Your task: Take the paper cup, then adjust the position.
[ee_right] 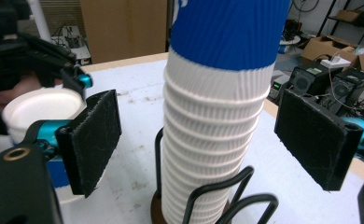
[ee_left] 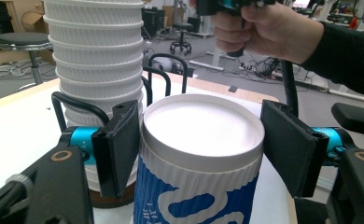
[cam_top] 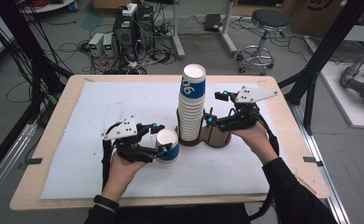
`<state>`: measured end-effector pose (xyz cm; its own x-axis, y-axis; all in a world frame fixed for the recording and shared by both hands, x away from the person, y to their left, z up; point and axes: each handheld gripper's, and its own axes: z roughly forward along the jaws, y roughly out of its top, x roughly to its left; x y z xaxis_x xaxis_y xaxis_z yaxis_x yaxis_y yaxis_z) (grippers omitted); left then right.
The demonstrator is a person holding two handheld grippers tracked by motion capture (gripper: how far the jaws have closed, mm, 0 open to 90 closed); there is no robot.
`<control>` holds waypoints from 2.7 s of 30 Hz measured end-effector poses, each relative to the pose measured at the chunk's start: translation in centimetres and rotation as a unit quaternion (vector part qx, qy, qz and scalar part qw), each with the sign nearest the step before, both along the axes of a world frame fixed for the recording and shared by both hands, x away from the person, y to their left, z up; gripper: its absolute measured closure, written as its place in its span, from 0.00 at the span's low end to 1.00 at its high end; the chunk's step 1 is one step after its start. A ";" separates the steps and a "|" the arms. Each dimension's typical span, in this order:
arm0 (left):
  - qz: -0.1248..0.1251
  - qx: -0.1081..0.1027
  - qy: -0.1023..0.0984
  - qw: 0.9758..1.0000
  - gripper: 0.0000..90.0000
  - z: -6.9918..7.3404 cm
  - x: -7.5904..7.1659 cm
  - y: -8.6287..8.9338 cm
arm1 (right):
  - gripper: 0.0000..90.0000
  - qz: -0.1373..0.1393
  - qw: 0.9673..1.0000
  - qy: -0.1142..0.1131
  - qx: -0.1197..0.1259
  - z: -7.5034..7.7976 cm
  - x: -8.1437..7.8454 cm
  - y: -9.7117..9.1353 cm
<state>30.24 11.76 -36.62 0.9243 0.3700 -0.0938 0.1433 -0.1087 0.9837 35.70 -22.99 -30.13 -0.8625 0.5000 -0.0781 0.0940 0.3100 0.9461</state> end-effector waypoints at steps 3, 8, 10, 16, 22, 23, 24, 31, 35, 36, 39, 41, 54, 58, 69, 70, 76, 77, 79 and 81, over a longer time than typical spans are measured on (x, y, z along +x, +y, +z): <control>-0.001 0.000 0.001 1.000 0.34 0.0 0.0 0.0 | 0.17 -0.002 1.000 -0.002 0.006 -0.5 -0.8 -0.4; -0.002 -0.001 0.002 1.000 0.34 -0.1 0.1 0.0 | 0.17 0.000 1.000 -0.002 0.009 -1.3 -1.9 -0.9; -0.003 0.001 0.002 1.000 0.34 -0.2 0.1 -0.1 | 0.17 0.001 1.000 -0.001 0.012 -1.5 -2.3 -1.1; -0.004 0.004 0.003 1.000 0.34 -0.3 0.1 -0.1 | 0.17 0.004 1.000 0.001 0.017 -2.7 -3.2 -1.4; -0.005 0.005 0.002 1.000 0.34 -0.3 0.1 -0.1 | 0.17 0.011 1.000 0.005 0.024 -3.6 -4.1 -1.7; -0.005 0.005 0.002 1.000 0.34 -0.3 0.1 -0.1 | 0.17 0.011 1.000 0.006 0.025 -3.7 -4.2 -1.8; -0.005 0.004 0.003 1.000 0.34 -0.3 0.0 -0.1 | 0.17 0.011 1.000 0.009 0.024 -4.0 -4.3 -1.8; -0.007 0.005 0.002 1.000 0.34 -0.3 0.0 -0.2 | 0.17 0.015 0.999 0.019 0.021 -5.8 -5.0 -1.8; -0.008 0.005 -0.001 1.000 0.34 -0.2 0.0 -0.2 | 0.17 0.020 0.999 0.020 0.017 -6.4 -5.3 -1.7; -0.008 0.004 -0.002 1.000 0.34 -0.1 0.0 -0.2 | 0.17 0.020 0.999 0.022 0.016 -6.5 -5.4 -1.7; -0.009 0.004 -0.006 1.000 0.34 0.0 0.0 -0.1 | 0.17 0.018 0.999 0.026 0.018 -6.8 -5.5 -1.8; -0.010 0.002 -0.007 1.000 0.34 0.0 0.0 0.0 | 0.17 0.019 0.999 0.028 0.015 -7.1 -5.4 -1.8; -0.012 0.006 -0.009 1.000 0.34 0.2 -0.4 -0.1 | 0.17 0.037 0.999 0.021 0.012 -7.4 -5.8 -1.3; -0.017 0.001 -0.010 1.000 0.34 0.4 -0.5 -0.2 | 0.17 0.044 0.999 0.020 0.016 -7.4 -5.8 -1.4; -0.034 -0.007 -0.007 0.999 0.34 0.6 -0.7 -1.1 | 0.17 0.074 0.996 0.043 0.004 -7.9 -5.8 -1.0; -0.034 -0.010 -0.006 0.999 0.34 0.6 -0.7 -1.2 | 0.17 0.076 0.996 0.046 0.003 -7.9 -5.8 -0.9; -0.045 -0.013 -0.005 0.999 0.34 0.6 -0.8 -2.1 | 0.17 0.097 0.993 0.061 -0.003 -8.6 -6.1 -0.1; -0.047 -0.013 -0.004 0.999 0.34 0.6 -0.8 -2.2 | 0.17 0.100 0.993 0.063 -0.003 -8.7 -6.1 0.1; -0.051 -0.015 -0.003 0.999 0.34 0.6 -0.9 -2.6 | 0.17 0.103 0.992 0.069 -0.006 -8.8 -6.2 0.4; -0.054 -0.013 -0.003 0.998 0.34 0.5 -0.9 -2.9 | 0.17 0.108 0.991 0.076 -0.004 -9.0 -6.2 0.7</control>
<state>29.33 8.90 -36.10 0.9591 0.2662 -0.0958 0.1257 -0.0977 0.9872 29.54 -22.25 -39.12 -0.9517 0.3014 0.0581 0.1662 0.3467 0.9231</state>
